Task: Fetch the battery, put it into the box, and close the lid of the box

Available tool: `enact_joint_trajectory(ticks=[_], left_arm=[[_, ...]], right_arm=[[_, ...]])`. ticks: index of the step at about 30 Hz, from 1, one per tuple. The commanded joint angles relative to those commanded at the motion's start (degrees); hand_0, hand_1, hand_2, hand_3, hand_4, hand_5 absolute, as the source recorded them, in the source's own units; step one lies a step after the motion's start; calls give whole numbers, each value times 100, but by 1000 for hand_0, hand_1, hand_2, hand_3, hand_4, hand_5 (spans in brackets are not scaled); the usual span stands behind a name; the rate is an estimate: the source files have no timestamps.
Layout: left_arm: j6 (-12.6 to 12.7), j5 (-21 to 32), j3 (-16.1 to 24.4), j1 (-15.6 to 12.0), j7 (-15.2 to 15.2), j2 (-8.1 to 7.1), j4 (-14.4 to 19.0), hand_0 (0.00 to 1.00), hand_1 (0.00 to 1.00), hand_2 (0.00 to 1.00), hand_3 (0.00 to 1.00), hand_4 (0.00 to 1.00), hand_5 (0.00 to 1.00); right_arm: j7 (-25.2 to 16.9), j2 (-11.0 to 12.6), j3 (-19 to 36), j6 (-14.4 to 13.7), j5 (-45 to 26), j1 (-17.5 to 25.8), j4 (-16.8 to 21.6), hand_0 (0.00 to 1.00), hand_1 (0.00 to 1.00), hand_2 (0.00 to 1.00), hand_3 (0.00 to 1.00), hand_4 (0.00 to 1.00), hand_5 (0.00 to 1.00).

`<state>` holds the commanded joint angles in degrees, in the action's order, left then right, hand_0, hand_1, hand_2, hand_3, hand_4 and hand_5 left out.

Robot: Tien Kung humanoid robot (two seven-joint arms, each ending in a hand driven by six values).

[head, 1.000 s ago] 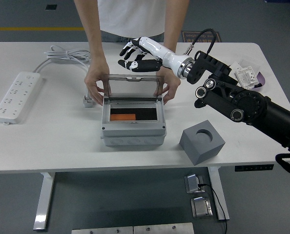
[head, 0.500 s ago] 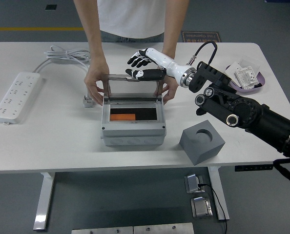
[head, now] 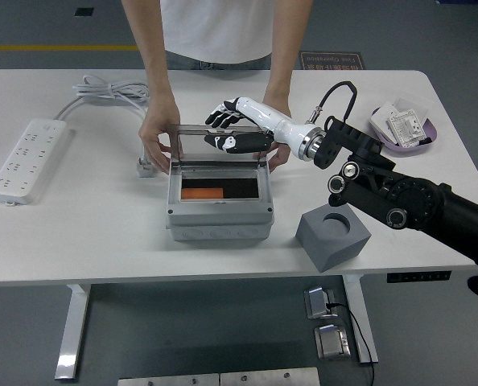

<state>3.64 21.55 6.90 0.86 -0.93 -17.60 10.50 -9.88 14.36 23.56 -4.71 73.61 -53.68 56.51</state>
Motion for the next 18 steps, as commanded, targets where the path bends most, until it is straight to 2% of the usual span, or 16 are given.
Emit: enact_joint_trajectory(ticks=[18], left_arm=[[9, -152, 253, -54, 3, 16, 5, 642, 704, 655, 642, 692, 203]], right_arm=[[342, 561, -28, -44, 442, 333, 1434, 749, 667, 697, 681, 722, 564]])
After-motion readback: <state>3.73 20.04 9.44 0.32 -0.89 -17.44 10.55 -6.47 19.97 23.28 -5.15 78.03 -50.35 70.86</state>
